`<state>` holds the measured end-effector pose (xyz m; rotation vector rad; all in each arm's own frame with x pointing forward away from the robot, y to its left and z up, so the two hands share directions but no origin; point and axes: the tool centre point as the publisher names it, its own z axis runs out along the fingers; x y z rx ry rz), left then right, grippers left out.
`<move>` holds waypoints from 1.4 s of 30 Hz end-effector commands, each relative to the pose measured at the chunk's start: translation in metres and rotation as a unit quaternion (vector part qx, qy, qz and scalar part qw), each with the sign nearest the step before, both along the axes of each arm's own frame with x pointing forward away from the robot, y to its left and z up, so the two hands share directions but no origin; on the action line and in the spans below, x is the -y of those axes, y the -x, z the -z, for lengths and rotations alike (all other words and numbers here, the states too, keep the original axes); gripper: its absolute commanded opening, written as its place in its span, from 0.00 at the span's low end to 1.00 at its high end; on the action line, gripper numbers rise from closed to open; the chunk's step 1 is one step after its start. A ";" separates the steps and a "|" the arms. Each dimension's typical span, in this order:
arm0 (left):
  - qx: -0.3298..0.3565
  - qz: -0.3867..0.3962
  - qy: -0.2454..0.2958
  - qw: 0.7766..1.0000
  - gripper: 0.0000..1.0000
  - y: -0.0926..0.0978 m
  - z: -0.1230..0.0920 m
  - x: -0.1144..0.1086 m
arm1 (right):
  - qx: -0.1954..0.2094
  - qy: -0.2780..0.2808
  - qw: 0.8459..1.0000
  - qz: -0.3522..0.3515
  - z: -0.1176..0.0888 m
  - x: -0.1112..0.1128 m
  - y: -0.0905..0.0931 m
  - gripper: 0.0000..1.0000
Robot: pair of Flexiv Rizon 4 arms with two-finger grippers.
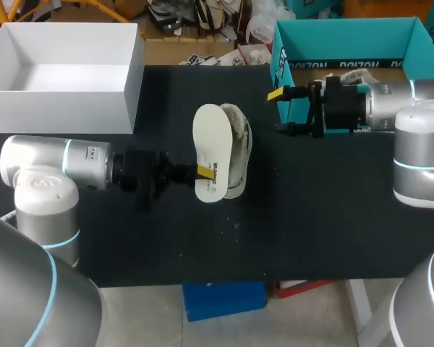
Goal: Take the shoe out of the shoebox, open the shoe tongue, remove and reinsert the insole, then place the shoe into the shoebox
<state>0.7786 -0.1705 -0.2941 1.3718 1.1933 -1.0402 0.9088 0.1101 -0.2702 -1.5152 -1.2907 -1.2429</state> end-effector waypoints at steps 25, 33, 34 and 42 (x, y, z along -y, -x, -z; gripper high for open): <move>0.002 0.032 0.001 0.999 0.00 -0.041 -0.001 0.012 | 0.000 0.000 1.000 0.001 0.001 -0.001 0.000 1.00; 0.002 0.032 0.001 0.999 0.00 -0.041 -0.001 0.012 | 0.023 -0.009 0.999 -0.032 -0.010 -0.015 0.019 1.00; 0.002 0.032 0.001 0.999 0.00 -0.041 -0.001 0.012 | 0.024 -0.010 0.999 -0.033 -0.010 -0.017 0.021 1.00; 0.002 0.032 0.001 0.999 0.00 -0.041 -0.001 0.012 | 0.024 -0.014 0.999 -0.042 -0.003 -0.038 0.029 1.00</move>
